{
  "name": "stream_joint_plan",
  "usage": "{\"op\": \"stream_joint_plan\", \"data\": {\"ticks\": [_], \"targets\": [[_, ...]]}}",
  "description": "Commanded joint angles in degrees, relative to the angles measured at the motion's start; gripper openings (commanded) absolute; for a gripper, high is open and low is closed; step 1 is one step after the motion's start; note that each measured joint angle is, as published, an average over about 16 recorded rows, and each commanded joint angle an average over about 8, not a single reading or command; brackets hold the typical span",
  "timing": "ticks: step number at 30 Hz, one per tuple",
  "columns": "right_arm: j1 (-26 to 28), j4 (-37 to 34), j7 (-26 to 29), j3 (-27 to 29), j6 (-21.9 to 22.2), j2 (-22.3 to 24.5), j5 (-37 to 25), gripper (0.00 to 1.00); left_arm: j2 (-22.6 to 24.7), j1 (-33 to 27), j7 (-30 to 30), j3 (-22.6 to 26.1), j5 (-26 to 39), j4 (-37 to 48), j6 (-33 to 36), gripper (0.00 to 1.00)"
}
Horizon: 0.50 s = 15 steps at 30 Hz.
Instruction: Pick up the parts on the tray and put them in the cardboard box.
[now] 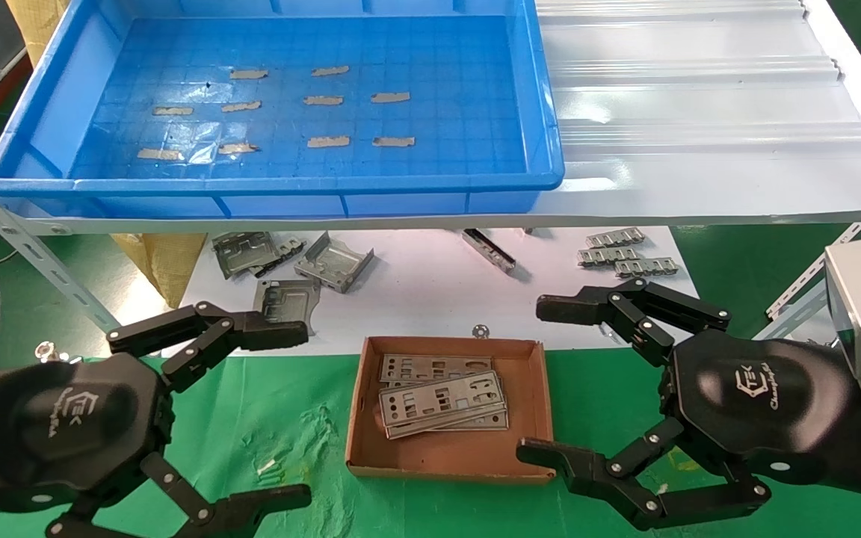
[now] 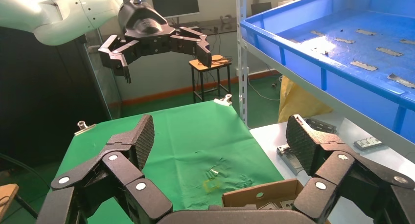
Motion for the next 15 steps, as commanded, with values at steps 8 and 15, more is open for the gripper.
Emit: {"op": "stream_joint_plan", "data": {"ticks": [8, 15], "targets": [[0.0, 0.0, 0.0, 0.0, 0.0, 0.0, 0.0, 1.00, 0.0, 0.0, 0.0, 0.0, 0.0, 0.0, 0.0, 1.00], [0.0, 0.0, 0.0, 0.0, 0.0, 0.0, 0.0, 1.00, 0.0, 0.0, 0.0, 0.0, 0.0, 0.0, 0.0, 1.00]]}}
